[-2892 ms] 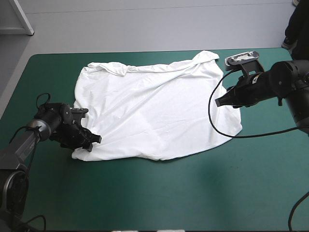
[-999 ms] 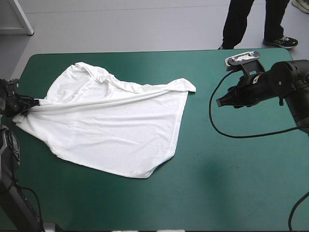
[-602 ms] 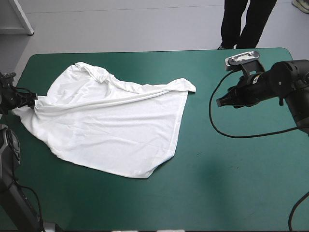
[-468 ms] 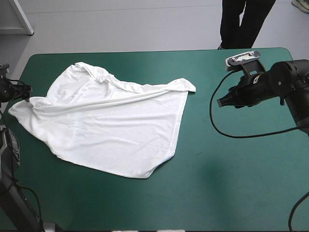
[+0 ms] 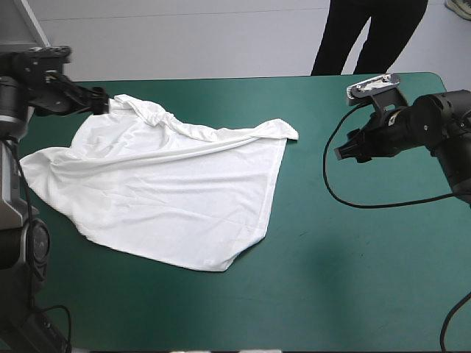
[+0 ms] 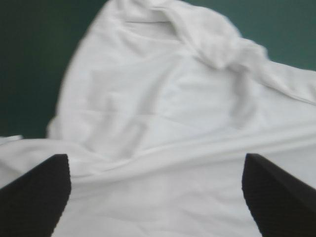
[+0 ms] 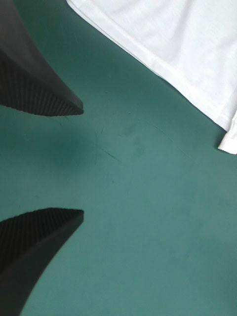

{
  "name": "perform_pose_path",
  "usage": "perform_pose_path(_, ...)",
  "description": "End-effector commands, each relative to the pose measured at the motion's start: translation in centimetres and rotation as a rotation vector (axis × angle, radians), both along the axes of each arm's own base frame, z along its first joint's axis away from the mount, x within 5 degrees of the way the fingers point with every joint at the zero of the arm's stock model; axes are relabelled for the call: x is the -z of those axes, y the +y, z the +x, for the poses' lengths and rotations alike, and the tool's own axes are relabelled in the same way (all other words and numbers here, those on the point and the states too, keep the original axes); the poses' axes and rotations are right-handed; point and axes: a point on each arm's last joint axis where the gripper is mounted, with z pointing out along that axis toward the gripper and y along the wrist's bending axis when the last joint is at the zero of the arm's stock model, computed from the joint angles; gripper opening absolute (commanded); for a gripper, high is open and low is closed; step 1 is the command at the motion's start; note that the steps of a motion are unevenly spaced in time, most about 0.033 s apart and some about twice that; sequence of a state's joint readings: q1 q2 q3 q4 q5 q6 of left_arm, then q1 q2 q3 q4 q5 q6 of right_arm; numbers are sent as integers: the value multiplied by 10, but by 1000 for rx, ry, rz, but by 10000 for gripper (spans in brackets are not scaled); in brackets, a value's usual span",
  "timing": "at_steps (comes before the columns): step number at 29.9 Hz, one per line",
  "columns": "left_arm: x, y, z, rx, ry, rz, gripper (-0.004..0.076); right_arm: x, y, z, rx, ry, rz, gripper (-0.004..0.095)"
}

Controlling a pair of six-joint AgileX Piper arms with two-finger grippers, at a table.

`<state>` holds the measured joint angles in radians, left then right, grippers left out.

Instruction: Fold the cloth

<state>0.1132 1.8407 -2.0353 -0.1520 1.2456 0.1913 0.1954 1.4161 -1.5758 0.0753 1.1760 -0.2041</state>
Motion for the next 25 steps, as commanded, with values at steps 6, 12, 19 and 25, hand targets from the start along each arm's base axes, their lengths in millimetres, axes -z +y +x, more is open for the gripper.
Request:
perform_pose_path(6, 12, -146, -62, 375, 124, 51, 683, -1, -3, -5, 16, -66, 13, 560)
perform_pose_path(12, 61, -202, -93, 509, 278, 107, 683, 4, -3, -4, 26, -54, 19, 558)
perform_pose_path(19, 98, -224, -117, 585, 401, 120, 683, 9, -2, -4, 33, -34, 24, 558)
perform_pose_path(25, 108, -239, -130, 638, 448, 21, 683, 13, -2, -1, 37, -35, 32, 555)
